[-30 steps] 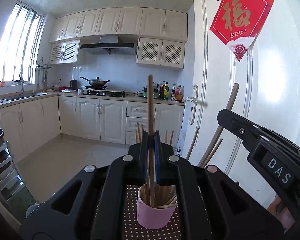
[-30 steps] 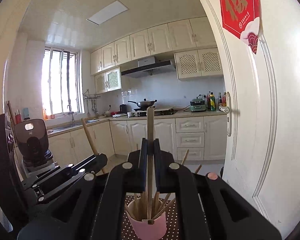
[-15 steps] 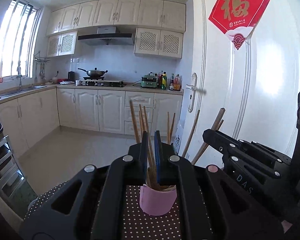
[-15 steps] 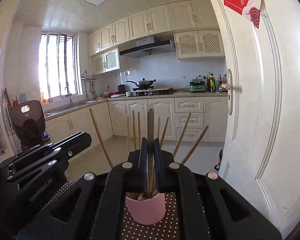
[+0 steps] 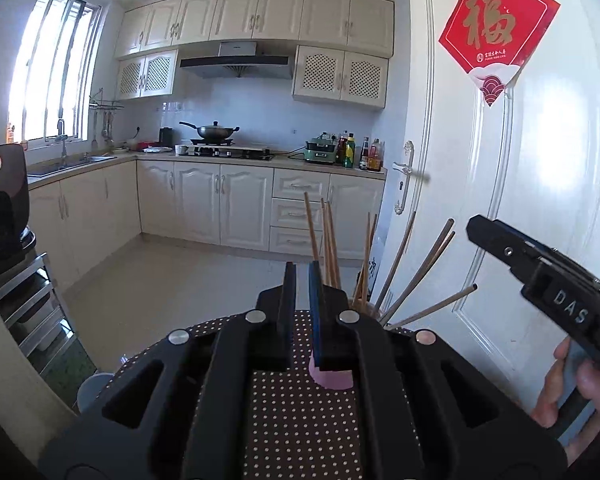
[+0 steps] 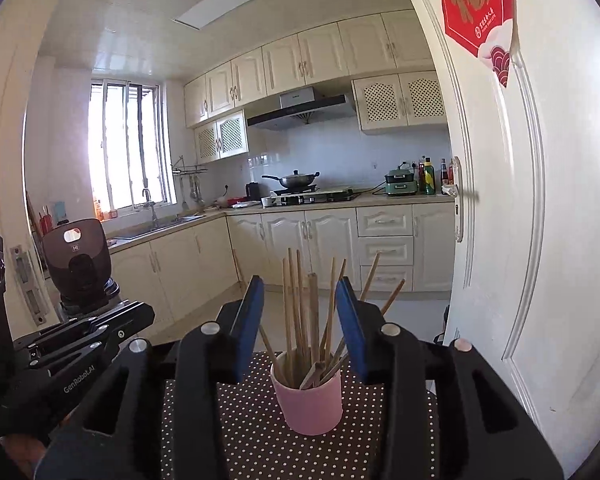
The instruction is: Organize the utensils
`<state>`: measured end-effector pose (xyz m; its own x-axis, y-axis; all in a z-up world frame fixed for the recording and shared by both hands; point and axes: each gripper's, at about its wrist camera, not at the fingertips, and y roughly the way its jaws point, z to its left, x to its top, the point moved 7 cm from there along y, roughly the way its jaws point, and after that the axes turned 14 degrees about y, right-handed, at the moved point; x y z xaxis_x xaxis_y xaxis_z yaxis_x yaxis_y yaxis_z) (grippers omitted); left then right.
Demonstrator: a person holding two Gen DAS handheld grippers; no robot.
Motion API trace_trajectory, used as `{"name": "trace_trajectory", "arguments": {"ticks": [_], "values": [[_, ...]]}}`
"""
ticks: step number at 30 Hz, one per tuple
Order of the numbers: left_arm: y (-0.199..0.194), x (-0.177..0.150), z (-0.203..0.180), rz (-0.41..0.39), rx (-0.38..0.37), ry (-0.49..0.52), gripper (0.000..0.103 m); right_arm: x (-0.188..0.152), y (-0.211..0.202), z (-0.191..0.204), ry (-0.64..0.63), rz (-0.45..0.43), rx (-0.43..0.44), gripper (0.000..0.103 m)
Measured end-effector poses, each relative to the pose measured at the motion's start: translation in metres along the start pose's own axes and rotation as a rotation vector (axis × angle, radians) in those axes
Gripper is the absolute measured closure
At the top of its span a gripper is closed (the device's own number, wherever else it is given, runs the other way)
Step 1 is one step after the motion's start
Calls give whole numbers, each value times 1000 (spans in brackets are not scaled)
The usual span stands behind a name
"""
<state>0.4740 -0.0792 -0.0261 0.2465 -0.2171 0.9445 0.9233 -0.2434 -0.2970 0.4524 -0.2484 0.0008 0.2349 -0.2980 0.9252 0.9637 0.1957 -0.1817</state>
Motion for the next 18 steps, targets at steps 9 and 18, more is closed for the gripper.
{"name": "trace_trajectory", "arguments": {"ticks": [9,18], "values": [[-95,-25,9,-16,117,40,33,-27,-77,31,-96,66,15,42],[-197,-44,-5,-73,155,63,8,-61,-153,66,-177,12,22,16]]}}
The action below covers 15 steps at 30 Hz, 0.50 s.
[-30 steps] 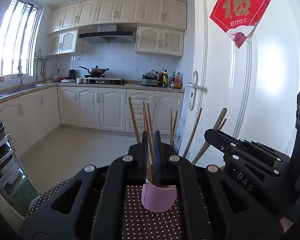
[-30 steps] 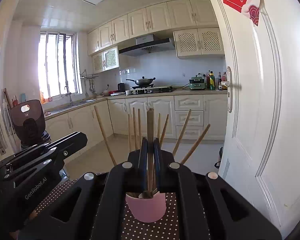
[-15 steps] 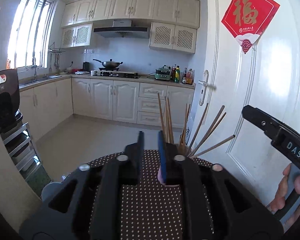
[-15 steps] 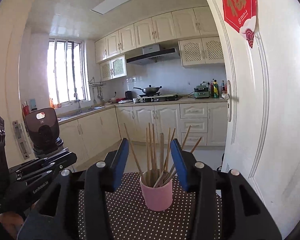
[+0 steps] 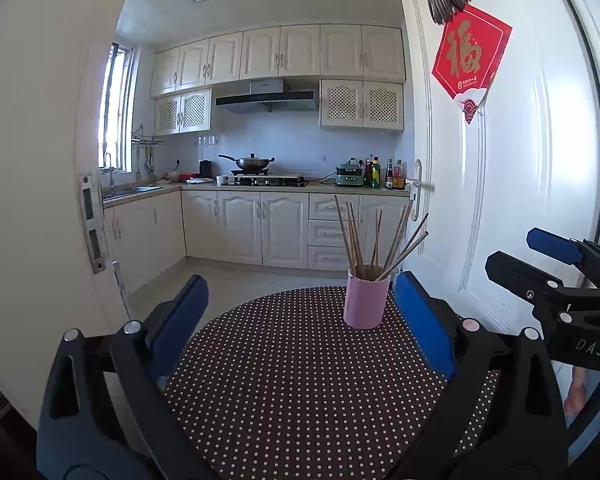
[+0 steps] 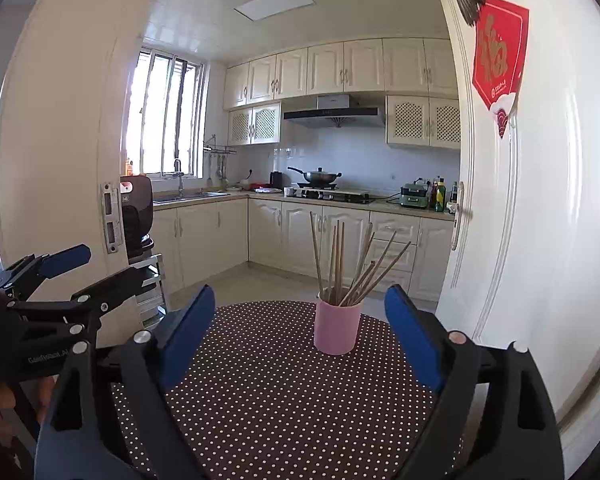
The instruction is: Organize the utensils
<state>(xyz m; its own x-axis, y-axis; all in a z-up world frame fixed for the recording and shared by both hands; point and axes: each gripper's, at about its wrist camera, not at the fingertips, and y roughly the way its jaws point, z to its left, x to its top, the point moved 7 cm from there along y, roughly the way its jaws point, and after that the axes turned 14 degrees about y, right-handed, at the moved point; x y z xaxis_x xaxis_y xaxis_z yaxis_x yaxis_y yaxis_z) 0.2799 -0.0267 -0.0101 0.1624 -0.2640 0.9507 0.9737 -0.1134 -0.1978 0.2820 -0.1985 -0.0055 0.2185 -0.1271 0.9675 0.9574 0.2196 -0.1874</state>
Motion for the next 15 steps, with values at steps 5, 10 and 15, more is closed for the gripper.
{"name": "trace_trajectory", "arguments": {"ticks": [5,10,15], "values": [[-50,1,-1,-29,48,49,7,-6,-36,16,-4,-46,18,10],[-87,-4,2,-48,70,19,6,-8,-63,30,-5,-96,33,9],[-106,-14,1,-68,64,-36,6,-21,-82,40,-15,-97,50,8]]}}
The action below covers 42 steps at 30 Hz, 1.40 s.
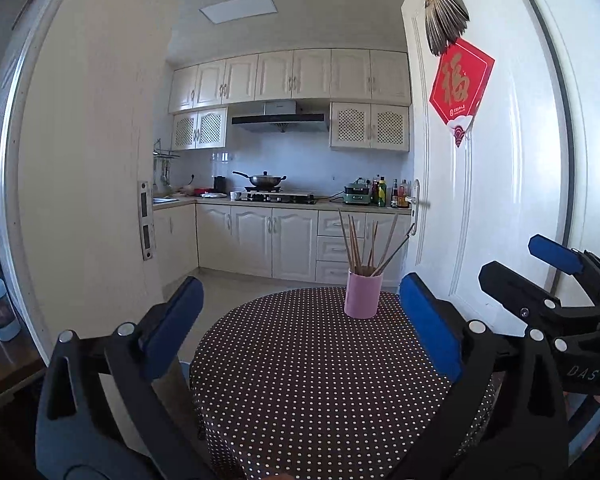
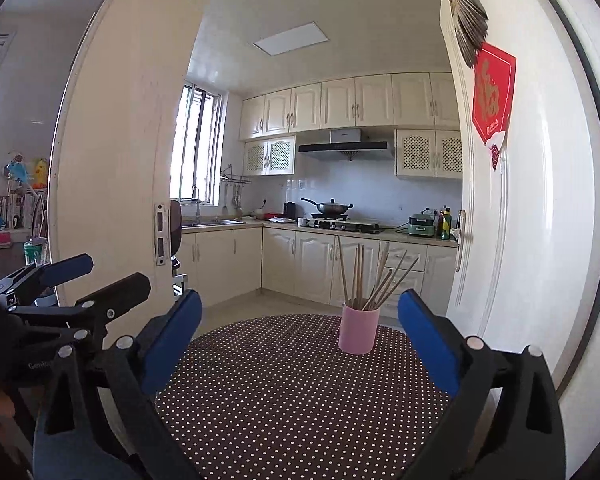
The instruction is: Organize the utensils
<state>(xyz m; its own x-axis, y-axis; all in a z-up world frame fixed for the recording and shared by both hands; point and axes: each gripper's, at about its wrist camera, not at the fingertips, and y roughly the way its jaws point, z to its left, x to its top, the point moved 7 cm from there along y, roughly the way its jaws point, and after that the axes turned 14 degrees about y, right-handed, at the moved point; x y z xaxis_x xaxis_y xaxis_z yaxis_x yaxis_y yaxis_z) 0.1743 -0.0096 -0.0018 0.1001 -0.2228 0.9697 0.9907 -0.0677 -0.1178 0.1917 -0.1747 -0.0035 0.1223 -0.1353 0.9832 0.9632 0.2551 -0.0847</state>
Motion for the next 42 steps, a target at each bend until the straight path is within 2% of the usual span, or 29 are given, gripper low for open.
{"name": "trace_trajectory", "arguments": {"ticks": [5,9,17,26,42], "values": [[-20,2,-6,-45,50,22,6,-6,-18,2,-1,-10,-11,8],[-33,7,-12,-77,79,61,6,-6,-29,1,-18,-51,-41,8],[-48,8,-20,-111,111,116,6,-14,-39,-6,29,-62,-34,8],[-47,3,-21,-106,109,107,7,-18,-45,-4,3,-76,-65,8],[-47,1,-22,-106,117,108,6,-21,-43,-5,25,-56,-61,8]]}}
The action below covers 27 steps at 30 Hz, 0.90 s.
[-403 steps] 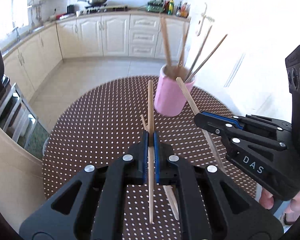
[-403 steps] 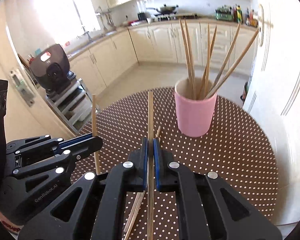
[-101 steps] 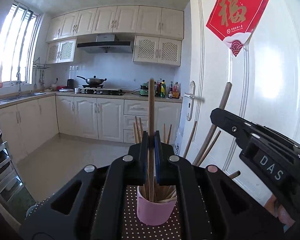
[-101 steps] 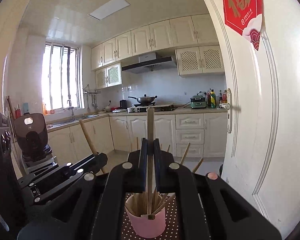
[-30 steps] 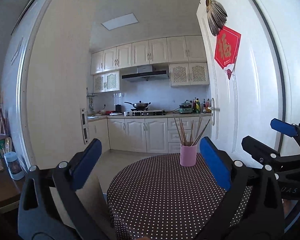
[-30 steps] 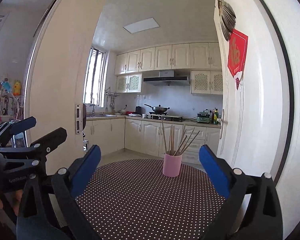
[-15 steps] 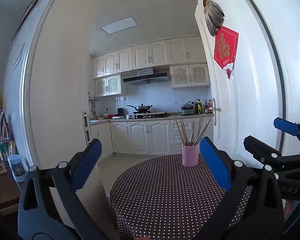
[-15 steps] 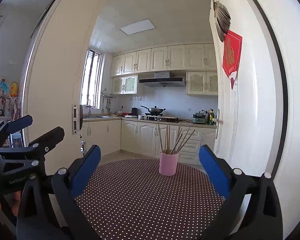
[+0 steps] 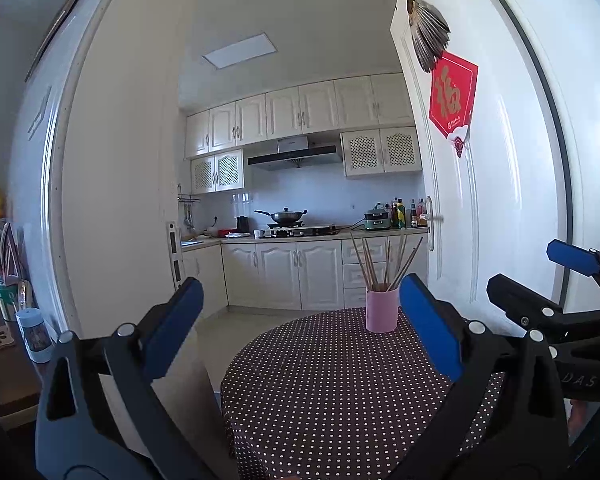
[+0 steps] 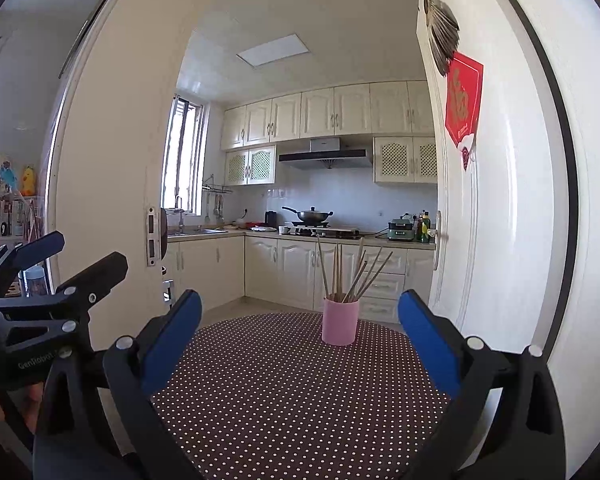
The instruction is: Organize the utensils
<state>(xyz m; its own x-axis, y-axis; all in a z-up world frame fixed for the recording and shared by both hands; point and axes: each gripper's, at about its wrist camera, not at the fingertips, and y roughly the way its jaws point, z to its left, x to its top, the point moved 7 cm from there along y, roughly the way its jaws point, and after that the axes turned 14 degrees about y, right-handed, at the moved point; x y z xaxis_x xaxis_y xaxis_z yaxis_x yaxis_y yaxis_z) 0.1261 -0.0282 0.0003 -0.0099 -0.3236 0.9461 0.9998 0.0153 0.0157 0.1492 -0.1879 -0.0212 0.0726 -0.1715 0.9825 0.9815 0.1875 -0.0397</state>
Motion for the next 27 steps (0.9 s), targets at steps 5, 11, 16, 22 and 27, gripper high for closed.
{"name": "trace_trajectory", "arguments": {"ticks": [5,11,16,22,27], "values": [[-1,0,-1,-5,0,-4,6,1,-1,0,-2,-5,-5,8],[-2,1,-1,-7,4,-5,7,0,-2,-1,-3,-2,-8,8],[-3,1,-1,-8,9,-3,6,-1,-2,-1,-3,-3,-7,8],[-2,1,-2,-4,11,-4,7,-2,-2,-1,-2,-1,-8,8],[0,1,-4,-1,14,-1,6,-2,0,-3,2,6,-8,8]]}}
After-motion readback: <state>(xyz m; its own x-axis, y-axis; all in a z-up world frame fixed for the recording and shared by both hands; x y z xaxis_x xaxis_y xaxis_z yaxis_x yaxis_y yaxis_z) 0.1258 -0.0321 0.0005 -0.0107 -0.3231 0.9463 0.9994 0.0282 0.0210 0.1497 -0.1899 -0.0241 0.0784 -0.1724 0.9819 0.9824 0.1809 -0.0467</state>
